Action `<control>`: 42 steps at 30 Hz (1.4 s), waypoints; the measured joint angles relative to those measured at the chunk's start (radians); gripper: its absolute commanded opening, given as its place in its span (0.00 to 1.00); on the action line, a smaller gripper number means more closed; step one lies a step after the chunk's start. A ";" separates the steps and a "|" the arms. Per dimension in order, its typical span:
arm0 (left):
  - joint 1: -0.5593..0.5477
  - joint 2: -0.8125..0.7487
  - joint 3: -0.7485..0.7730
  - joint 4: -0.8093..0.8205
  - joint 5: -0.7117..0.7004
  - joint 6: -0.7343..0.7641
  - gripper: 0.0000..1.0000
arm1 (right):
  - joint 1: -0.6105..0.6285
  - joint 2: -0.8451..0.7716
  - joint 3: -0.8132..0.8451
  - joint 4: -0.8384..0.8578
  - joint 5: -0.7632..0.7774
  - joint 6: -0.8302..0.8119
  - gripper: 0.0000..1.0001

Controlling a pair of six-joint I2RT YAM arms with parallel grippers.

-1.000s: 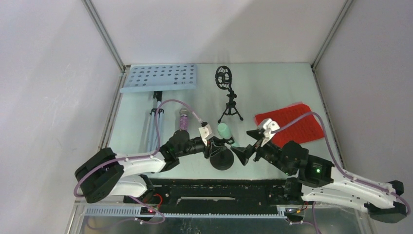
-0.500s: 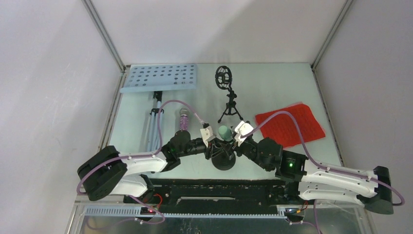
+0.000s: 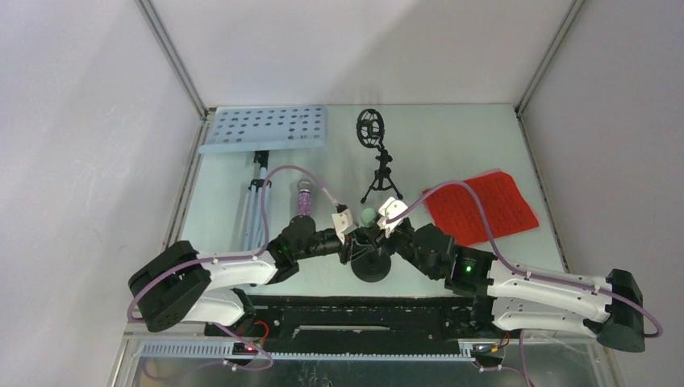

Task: Pack up the instrument practice props

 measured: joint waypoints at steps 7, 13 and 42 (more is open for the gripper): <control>0.000 0.000 0.000 0.000 0.000 0.006 0.00 | 0.000 0.000 -0.004 0.008 0.003 -0.001 0.00; -0.004 0.003 0.000 0.003 -0.007 0.006 0.00 | 0.004 -0.018 -0.010 0.002 0.017 0.002 0.00; -0.086 0.089 0.111 0.094 -0.085 0.034 0.00 | 0.083 -0.104 0.174 -0.299 0.179 -0.066 0.00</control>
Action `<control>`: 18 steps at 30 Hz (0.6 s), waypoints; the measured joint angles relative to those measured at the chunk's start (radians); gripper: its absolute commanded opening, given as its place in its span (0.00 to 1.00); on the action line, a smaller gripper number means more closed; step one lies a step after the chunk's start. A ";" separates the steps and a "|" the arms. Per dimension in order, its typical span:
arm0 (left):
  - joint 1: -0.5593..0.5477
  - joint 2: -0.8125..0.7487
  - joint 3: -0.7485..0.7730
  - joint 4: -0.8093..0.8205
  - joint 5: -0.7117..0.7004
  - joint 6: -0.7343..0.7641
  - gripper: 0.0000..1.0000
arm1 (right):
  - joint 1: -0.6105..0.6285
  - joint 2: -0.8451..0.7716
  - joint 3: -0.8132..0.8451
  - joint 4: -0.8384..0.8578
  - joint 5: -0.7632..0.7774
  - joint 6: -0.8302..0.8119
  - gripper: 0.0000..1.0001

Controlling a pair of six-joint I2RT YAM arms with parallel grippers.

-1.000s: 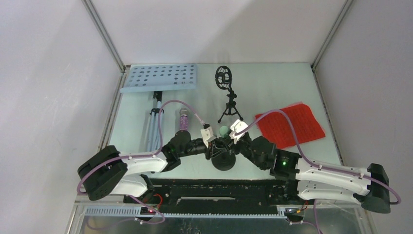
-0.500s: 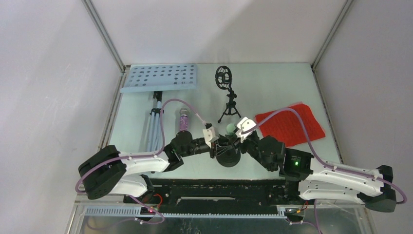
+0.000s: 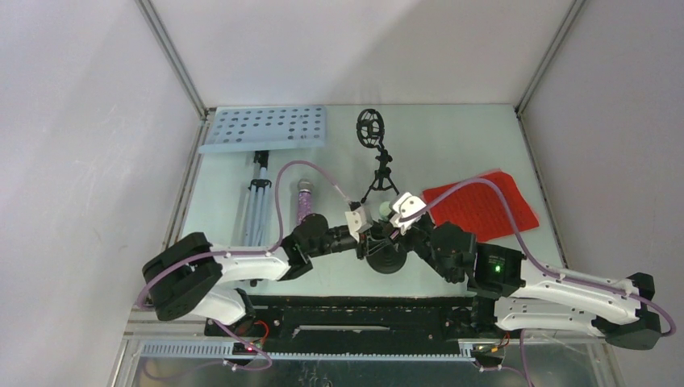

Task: Pack up the instrument practice props

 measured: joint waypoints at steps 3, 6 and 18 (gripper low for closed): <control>-0.003 0.027 0.013 -0.009 -0.002 0.000 0.00 | 0.003 -0.002 0.006 0.002 0.005 -0.003 0.00; -0.007 0.051 0.026 -0.030 -0.004 0.002 0.00 | 0.005 -0.013 0.006 0.011 0.005 -0.003 0.00; -0.013 0.084 0.036 -0.099 -0.021 0.005 0.00 | 0.025 -0.044 0.156 0.105 0.023 -0.052 0.00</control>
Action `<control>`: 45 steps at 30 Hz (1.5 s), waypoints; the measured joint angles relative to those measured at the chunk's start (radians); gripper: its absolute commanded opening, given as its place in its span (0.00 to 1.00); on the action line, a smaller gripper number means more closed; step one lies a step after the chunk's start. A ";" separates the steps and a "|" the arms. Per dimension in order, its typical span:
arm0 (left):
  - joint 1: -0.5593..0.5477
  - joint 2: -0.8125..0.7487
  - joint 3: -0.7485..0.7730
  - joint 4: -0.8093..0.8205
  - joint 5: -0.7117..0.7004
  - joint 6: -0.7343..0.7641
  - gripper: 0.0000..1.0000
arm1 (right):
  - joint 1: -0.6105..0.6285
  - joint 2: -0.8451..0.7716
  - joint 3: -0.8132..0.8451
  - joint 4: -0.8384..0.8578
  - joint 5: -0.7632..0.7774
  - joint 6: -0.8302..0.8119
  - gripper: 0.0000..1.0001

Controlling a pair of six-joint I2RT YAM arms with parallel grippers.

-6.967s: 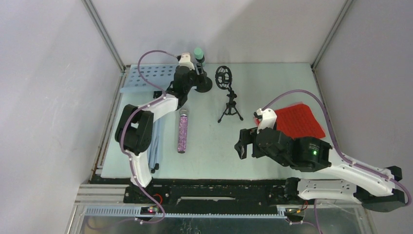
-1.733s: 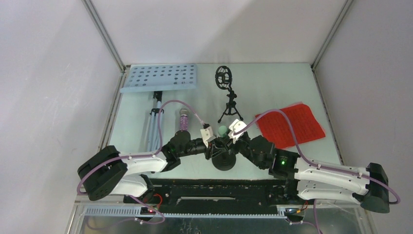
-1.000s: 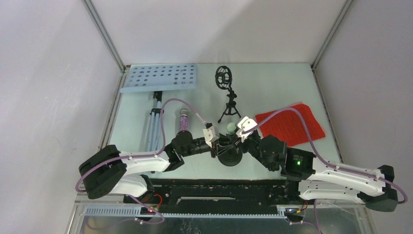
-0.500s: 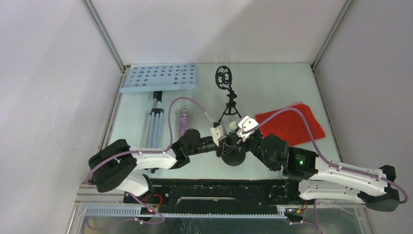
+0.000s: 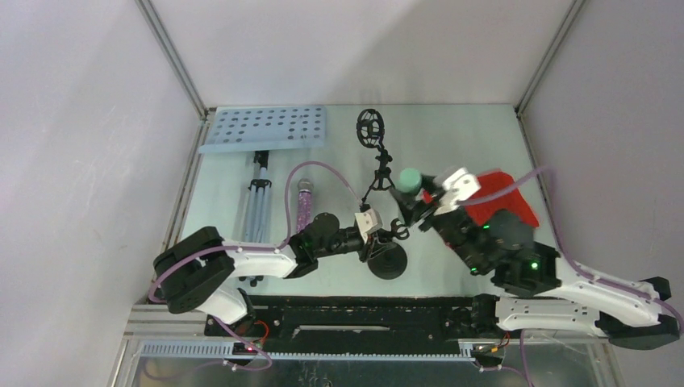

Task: Pack up the instrument practice props

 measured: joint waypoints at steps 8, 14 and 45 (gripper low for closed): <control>0.000 0.008 0.003 0.009 0.001 0.000 0.06 | 0.011 -0.046 0.164 0.134 0.014 -0.088 0.00; 0.000 0.011 0.000 0.027 0.005 -0.008 0.38 | 0.011 -0.046 0.179 0.124 0.037 -0.107 0.00; -0.001 -0.959 -0.195 -0.288 -0.122 -0.006 0.92 | 0.013 0.223 0.190 0.018 -0.174 0.133 0.00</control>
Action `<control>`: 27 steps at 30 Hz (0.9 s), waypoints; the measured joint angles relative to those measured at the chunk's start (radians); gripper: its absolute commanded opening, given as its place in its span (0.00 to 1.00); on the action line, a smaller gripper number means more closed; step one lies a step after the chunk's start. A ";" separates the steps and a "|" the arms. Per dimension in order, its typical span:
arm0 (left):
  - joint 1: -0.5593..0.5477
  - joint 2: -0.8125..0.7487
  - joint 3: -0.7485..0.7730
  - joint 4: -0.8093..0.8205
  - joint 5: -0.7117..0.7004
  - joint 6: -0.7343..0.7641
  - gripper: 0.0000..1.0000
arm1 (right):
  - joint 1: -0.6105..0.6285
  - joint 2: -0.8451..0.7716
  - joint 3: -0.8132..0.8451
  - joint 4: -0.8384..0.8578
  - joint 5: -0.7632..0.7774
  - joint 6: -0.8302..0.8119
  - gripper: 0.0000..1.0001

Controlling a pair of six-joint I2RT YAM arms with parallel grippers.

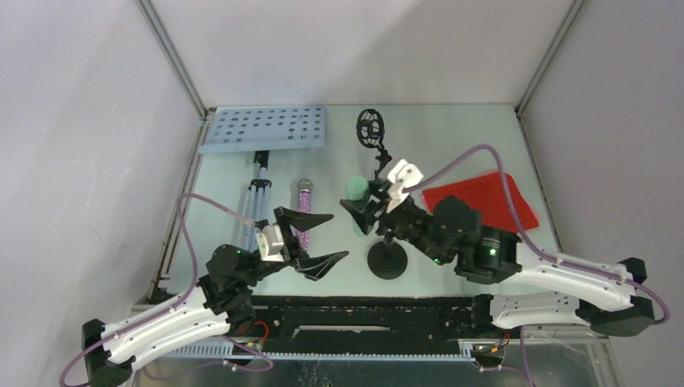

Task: Pack up the instrument practice props

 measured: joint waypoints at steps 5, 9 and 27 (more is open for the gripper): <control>0.000 -0.092 -0.016 -0.076 -0.039 -0.003 0.82 | 0.014 0.082 -0.002 0.001 -0.056 0.059 0.00; 0.000 -0.098 -0.027 -0.116 -0.050 -0.014 0.69 | 0.024 0.100 -0.017 0.031 -0.092 0.104 0.00; -0.004 -0.052 -0.029 -0.132 -0.041 -0.065 0.14 | 0.023 0.116 -0.095 0.124 -0.134 0.322 0.00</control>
